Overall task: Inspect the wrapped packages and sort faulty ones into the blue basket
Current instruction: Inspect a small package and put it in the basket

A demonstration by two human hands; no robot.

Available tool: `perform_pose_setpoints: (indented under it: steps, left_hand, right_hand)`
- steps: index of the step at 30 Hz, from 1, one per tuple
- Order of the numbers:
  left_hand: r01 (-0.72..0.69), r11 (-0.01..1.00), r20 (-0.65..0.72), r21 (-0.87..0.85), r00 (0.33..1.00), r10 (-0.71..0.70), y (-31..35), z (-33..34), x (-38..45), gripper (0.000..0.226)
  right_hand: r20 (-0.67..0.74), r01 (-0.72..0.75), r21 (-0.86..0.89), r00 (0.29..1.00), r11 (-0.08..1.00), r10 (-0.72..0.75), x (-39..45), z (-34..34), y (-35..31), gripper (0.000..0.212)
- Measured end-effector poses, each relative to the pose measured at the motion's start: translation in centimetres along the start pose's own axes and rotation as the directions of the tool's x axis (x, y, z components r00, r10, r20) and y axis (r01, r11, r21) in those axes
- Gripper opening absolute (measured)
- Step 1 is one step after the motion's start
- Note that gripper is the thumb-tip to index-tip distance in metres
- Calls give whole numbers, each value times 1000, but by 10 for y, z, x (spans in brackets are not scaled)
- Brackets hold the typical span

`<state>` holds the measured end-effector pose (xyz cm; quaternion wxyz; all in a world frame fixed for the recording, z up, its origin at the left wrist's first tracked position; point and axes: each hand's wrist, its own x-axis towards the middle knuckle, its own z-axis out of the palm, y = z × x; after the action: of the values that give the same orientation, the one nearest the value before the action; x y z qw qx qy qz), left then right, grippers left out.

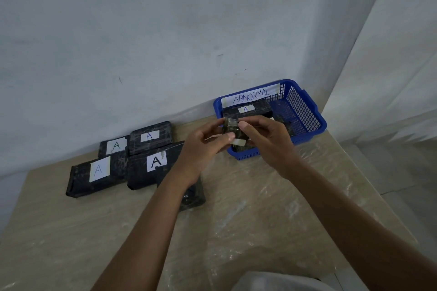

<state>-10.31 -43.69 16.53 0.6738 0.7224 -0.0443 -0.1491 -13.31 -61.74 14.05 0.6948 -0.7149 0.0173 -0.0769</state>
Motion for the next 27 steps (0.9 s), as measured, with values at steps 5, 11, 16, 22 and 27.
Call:
perform_pose_setpoints:
  steps: [5,11,16,22,27]
  left_hand:
    - [-59,996,-90,61,994,65,-2,2,-2,30]
    - [12,1000,-27,6,1000,-12,-8,0,-1,26]
    - [-10,1000,-63,19,998,11,-6,0,-1,21]
    - [29,998,-9,54,1000,-29,-6,5,-2,15]
    - [-45,999,86,0,995,44,-6,-2,-2,43]
  right_hand:
    - [112,-3,28,994,1000,0,-4,-2,3,25]
    - [38,80,-163,996,983,-75,0,-1,9,21]
    - [89,93,-131,993,987,-82,-1,-6,6,24]
    - [32,49,-156,998,986,-45,1,-6,10,10]
    - [-6,-121,3,993,993,121,1,-9,0,16]
